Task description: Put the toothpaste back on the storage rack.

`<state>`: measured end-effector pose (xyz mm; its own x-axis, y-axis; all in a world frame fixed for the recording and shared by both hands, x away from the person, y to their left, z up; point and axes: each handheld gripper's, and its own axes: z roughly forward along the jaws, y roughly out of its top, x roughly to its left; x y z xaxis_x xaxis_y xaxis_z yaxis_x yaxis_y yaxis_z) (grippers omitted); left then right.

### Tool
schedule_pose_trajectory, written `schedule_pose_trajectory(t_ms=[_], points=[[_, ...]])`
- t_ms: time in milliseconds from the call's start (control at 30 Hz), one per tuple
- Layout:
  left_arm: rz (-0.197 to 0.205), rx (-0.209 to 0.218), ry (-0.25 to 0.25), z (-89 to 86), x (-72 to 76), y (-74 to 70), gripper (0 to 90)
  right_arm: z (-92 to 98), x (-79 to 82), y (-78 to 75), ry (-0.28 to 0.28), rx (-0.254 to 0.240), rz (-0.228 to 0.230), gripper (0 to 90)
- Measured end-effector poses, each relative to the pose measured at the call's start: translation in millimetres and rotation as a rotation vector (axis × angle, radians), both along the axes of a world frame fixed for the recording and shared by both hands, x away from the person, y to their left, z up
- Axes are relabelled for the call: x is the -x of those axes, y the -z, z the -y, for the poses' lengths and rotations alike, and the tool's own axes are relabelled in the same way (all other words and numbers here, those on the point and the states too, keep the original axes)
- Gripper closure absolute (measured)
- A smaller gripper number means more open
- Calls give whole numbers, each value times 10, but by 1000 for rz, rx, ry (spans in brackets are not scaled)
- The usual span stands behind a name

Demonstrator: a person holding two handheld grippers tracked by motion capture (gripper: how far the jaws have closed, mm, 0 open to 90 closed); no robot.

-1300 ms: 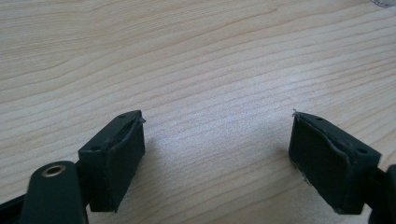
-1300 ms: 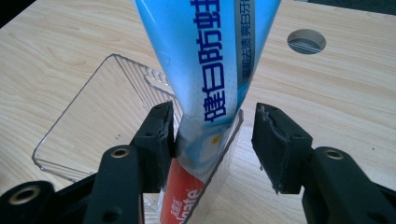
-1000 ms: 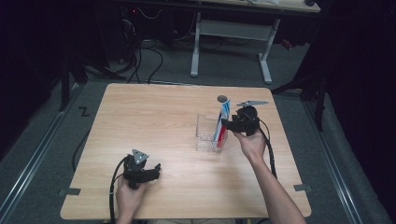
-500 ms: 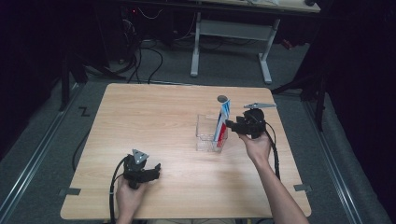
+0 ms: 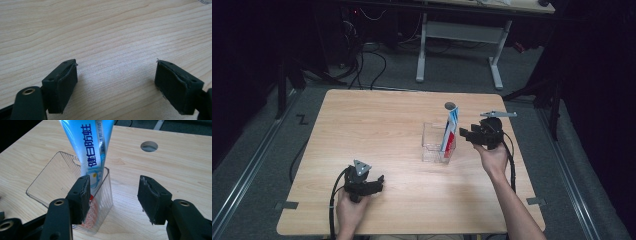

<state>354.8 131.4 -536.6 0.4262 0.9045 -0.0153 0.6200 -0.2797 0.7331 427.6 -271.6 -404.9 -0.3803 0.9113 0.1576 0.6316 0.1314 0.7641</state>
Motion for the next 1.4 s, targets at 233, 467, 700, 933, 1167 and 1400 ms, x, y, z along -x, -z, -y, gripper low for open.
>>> schedule_pose_trajectory(t_ms=[233,467,700,933,1167,1400], points=[[0,0,0,0,0,0,187,76,27,-1,15,-3,7,439],[0,-1,0,0,0,0,187,152,67,-16,27,-11,18,439],[0,0,0,1,0,0,187,256,111,-5,47,-17,19,439],[0,-1,0,0,0,0,187,323,150,-1,57,-25,24,439],[0,0,0,1,0,0,187,440,195,19,76,-41,18,446],[0,0,-1,1,0,0,187,501,223,37,83,-42,16,450]])
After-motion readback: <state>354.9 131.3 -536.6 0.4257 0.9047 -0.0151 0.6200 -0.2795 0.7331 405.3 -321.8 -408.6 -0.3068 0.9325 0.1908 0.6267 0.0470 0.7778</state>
